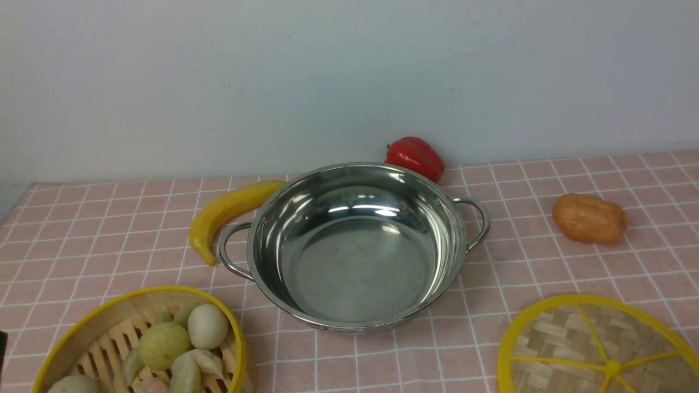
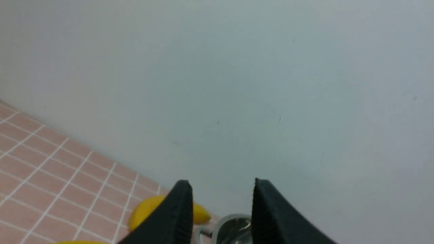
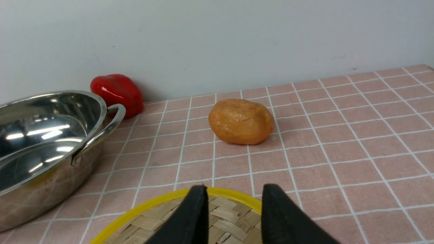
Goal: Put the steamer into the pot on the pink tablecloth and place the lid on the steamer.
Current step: 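Grasp the rim of the steamer basket holding the buns with the left gripper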
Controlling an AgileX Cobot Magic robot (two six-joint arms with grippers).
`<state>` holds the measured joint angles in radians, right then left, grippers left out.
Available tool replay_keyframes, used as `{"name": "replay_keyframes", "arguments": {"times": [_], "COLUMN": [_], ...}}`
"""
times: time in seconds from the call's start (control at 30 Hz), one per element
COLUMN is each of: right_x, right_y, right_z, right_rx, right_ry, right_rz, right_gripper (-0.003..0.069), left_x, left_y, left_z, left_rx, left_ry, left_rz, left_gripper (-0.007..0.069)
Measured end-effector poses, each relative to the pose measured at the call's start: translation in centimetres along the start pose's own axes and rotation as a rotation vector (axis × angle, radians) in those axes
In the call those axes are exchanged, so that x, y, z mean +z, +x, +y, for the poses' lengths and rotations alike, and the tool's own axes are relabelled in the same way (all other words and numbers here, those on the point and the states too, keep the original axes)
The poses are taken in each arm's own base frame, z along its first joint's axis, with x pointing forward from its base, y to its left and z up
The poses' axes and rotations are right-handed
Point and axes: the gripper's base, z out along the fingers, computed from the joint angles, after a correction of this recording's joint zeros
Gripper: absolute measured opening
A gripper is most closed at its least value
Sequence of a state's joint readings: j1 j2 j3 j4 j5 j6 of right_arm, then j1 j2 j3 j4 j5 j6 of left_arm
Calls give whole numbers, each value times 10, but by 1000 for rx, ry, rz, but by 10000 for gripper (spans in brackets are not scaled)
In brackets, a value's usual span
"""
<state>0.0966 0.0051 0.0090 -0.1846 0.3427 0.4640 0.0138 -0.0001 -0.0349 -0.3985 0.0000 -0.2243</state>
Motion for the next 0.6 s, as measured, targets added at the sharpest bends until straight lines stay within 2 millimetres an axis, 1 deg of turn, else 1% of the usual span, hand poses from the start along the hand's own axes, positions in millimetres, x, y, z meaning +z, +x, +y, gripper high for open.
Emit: {"name": "replay_keyframes", "arguments": {"times": [0.07,0.17,0.23,0.3,0.33,0.37,0.4,0.43,0.47,0.5,0.53,0.57,0.6], "right_x": [0,0,0,0,0,0,0,0,0,0,0,0,0], "right_y": [0,0,0,0,0,0,0,0,0,0,0,0,0], "right_z": [0,0,0,0,0,0,0,0,0,0,0,0,0], "right_rx": [0,0,0,0,0,0,0,0,0,0,0,0,0], "right_ry": [0,-1,-1,-1,-1,-1,-2,-2,-2,-2,-2,-2,-2], "right_rz": [-1,-1,-3,-3,-3,-3,-4,-4,-4,-4,-4,-4,-4], "right_gripper": [242,243,243,243,243,243,243,243,243,243,243,243,243], "left_x": [0,0,-2,-3,-4,-3,-3,-2,-3,-3,0,3,7], "left_y": [0,-2,-8,-21,-26,-33,-37,-44,-45,-48,-49,-49,-48], "left_z": [0,-2,-10,-23,-30,-37,-42,-49,-51,-55,-59,-60,-59], "left_rx": [-43,-51,0,91,166,217,305,362,396,457,534,585,637], "left_ry": [1,3,13,22,14,10,-12,-23,-21,-30,-30,-22,0], "left_rz": [-1,1,44,95,173,215,339,425,465,589,771,918,1001], "left_gripper": [243,243,243,243,243,243,243,243,243,243,243,243,243]}}
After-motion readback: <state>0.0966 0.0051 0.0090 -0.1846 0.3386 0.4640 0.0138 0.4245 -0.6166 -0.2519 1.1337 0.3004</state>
